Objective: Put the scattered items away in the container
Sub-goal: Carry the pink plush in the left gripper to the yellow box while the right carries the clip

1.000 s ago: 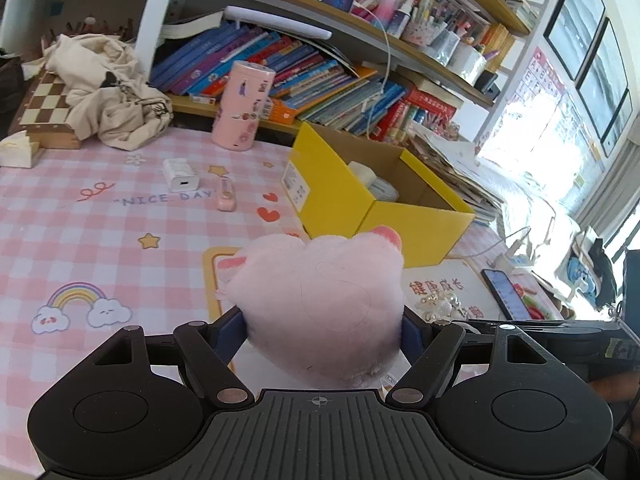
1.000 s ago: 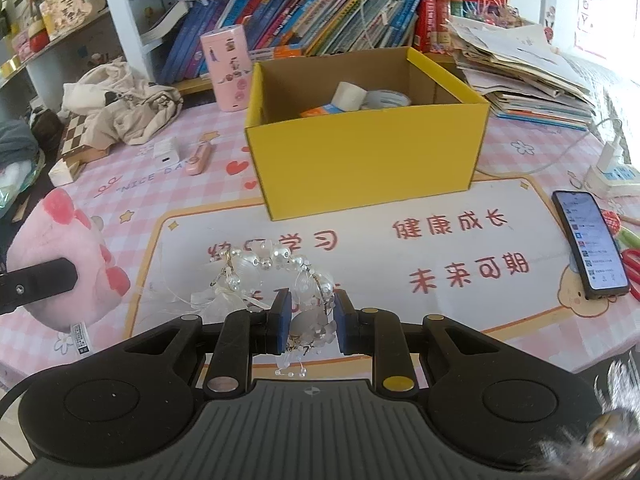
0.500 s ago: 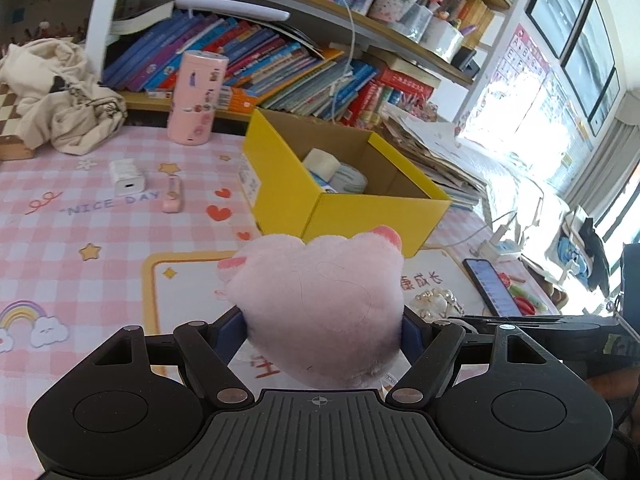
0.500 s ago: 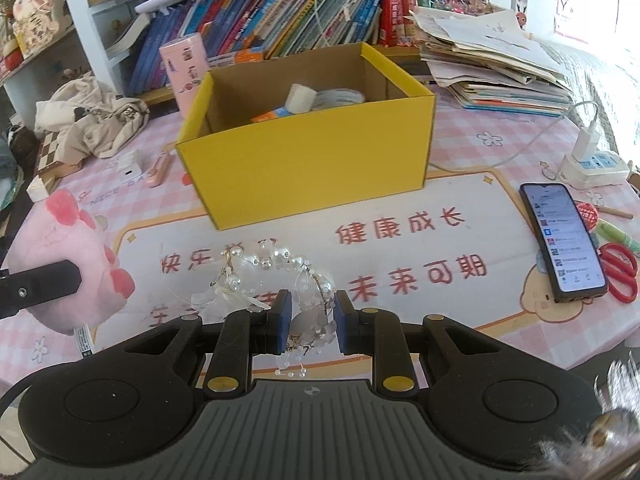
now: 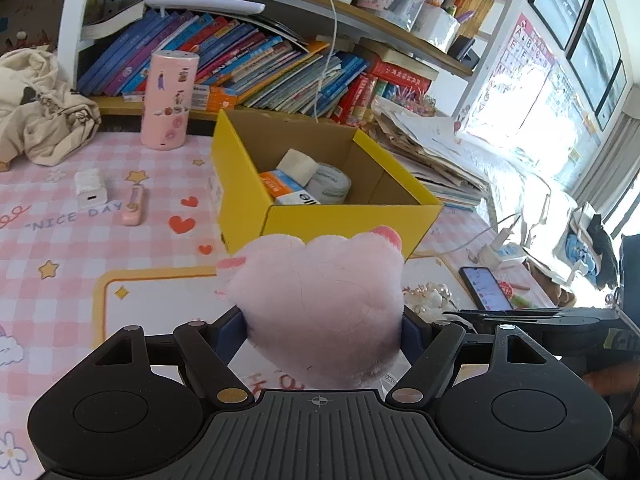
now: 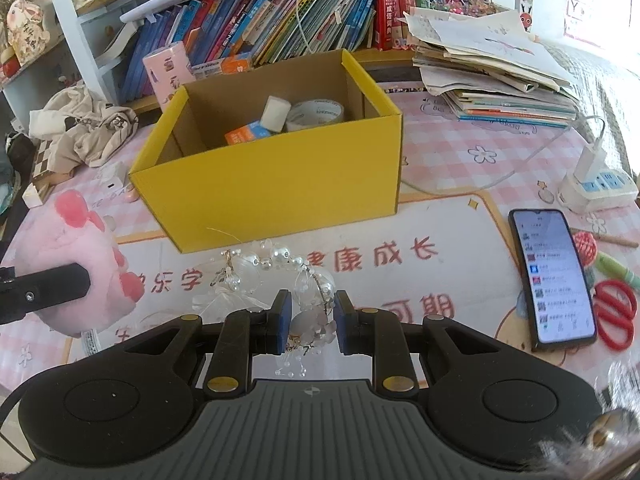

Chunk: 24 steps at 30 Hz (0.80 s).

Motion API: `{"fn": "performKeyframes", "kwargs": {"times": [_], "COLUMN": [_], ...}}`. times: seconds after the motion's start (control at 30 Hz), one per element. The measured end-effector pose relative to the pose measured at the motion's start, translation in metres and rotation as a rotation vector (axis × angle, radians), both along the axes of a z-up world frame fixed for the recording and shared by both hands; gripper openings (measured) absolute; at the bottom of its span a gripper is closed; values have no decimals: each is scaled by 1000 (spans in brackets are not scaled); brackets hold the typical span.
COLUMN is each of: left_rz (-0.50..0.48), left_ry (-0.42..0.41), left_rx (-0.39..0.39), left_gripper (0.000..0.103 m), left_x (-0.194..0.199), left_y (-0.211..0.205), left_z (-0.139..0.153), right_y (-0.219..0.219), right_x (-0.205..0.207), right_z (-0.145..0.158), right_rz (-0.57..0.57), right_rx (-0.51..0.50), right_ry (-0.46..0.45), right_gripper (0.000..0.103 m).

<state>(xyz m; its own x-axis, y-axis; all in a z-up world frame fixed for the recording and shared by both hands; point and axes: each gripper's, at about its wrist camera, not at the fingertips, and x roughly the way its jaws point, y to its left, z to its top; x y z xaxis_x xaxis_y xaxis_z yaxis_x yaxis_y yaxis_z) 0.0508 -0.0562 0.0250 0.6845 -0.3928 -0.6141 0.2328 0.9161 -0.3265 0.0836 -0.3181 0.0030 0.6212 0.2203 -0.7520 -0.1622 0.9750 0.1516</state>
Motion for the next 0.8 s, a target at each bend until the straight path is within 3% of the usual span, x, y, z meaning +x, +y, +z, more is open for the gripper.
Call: {"fn": "performKeyframes", "kwargs": {"times": [0.37, 0.67, 0.8], "left_rz": [17, 88, 102], "left_ry": [-21, -75, -101], "left_rx": [13, -30, 1], "left_gripper": [77, 77, 77], "left_x": [23, 49, 67], "left_y": [-37, -47, -53], "left_z": [6, 26, 34], "right_y": [-31, -43, -41], "right_x": [33, 73, 98], "right_z": [10, 42, 51], "right_rz": [57, 127, 155], "right_rx": [56, 104, 117], "right_ry": [-24, -134, -173], "right_gripper": [21, 21, 21]}}
